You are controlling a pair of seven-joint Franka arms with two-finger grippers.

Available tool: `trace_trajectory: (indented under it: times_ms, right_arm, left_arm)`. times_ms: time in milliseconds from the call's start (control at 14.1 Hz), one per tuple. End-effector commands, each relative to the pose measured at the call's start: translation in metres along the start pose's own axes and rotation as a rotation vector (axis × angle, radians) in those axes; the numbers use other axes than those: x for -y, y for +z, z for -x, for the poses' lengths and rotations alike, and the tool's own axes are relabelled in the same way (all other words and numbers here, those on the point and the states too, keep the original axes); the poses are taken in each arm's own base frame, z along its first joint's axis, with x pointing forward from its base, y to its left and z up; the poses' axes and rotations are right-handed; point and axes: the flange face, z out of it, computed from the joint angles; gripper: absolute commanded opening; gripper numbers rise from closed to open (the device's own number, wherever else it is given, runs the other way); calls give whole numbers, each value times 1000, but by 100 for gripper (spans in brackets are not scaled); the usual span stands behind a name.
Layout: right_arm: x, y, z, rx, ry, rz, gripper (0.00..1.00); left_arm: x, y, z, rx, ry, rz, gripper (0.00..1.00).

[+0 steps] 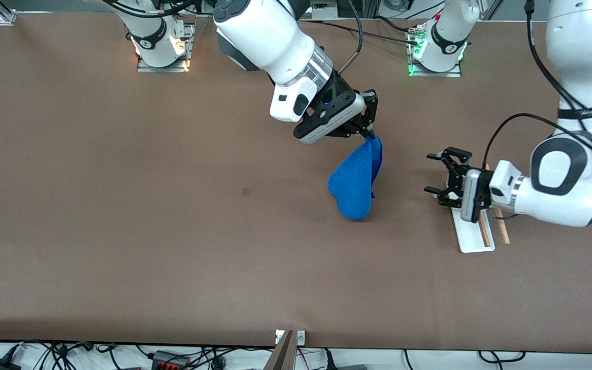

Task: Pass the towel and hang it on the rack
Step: 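Carry the towel toward the middle while the left gripper reaches it, then grasp the towel with the left gripper beside the right gripper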

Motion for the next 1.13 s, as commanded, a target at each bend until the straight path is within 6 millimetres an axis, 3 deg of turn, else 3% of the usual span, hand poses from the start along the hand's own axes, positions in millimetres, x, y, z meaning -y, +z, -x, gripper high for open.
trace_trajectory:
  times_ms: [0, 142, 425, 638, 850, 1062]
  right_arm:
    - [3, 0, 0, -6, 14, -7, 0]
    - [3, 1, 0, -5, 16, -6, 0]
    - [3, 1, 0, -5, 13, -4, 0]
    - [3, 1, 0, -6, 13, -5, 0]
    - [3, 1, 0, -6, 12, -5, 0]
    - [3, 1, 0, -5, 12, -4, 0]
  left_arm:
    - [0, 43, -18, -56, 53, 71, 100]
    - [-4, 71, -18, -74, 36, 89, 100]
    - [-19, 107, -24, -77, 34, 30, 100]
    - [-13, 108, -31, -79, 89, -33, 100]
    - [-9, 120, -52, -111, 256, -110, 100]
    - [2, 127, -52, -173, 355, -146, 100]
